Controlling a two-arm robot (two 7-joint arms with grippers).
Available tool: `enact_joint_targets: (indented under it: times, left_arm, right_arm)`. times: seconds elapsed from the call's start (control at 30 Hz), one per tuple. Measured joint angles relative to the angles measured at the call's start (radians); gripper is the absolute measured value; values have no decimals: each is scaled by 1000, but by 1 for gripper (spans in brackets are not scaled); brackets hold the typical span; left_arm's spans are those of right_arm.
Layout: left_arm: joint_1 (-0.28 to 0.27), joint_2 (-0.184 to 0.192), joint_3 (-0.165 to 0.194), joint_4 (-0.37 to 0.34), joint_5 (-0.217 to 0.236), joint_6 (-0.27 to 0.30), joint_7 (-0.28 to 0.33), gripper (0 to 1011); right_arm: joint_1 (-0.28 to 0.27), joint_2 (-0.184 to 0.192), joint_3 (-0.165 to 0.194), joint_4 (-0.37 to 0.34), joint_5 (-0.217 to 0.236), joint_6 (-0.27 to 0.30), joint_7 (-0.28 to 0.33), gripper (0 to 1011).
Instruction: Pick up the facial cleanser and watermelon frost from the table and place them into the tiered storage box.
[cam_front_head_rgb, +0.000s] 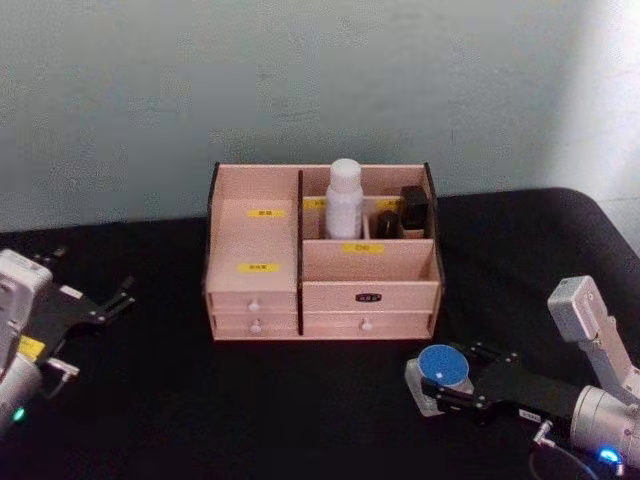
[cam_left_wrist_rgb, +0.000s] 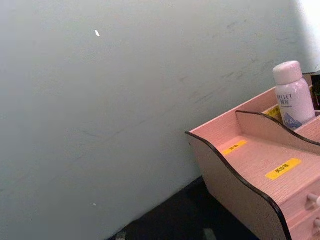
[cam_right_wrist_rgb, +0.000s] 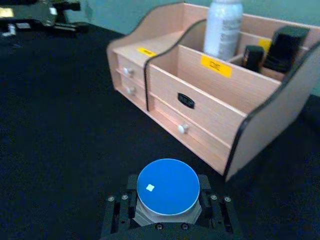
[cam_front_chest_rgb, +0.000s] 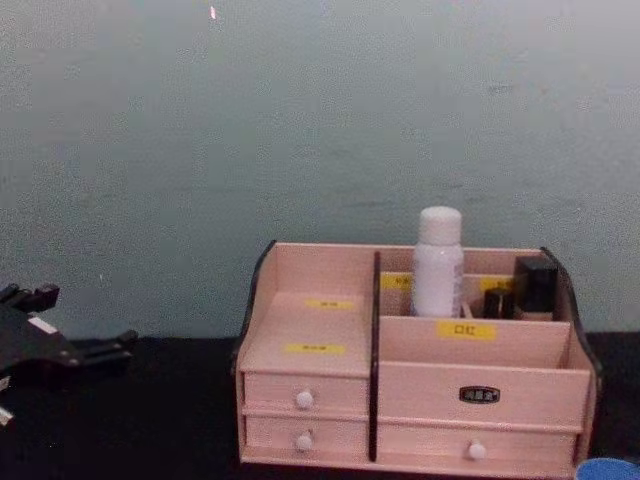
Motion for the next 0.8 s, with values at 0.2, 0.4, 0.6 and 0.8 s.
enact_joint_targets:
  times: [0.2,0.4,0.6,0.8]
  left_arm:
    - [0,0,0,0,0,0,0,1001]
    - [0,0,0,0,0,0,0,1001]
    - [0,0,0,0,0,0,0,1001]
    - [0,0,0,0,0,0,0,1001]
  right_arm:
    - [3,9,-7,-7,15,-25,36,712]
    - [15,14,-16,-11,27,-38,59,712]
    - [46,10,-37,-15,52,-38,90,712]
    - [95,-10,-69,-15,68,-35,116,712]
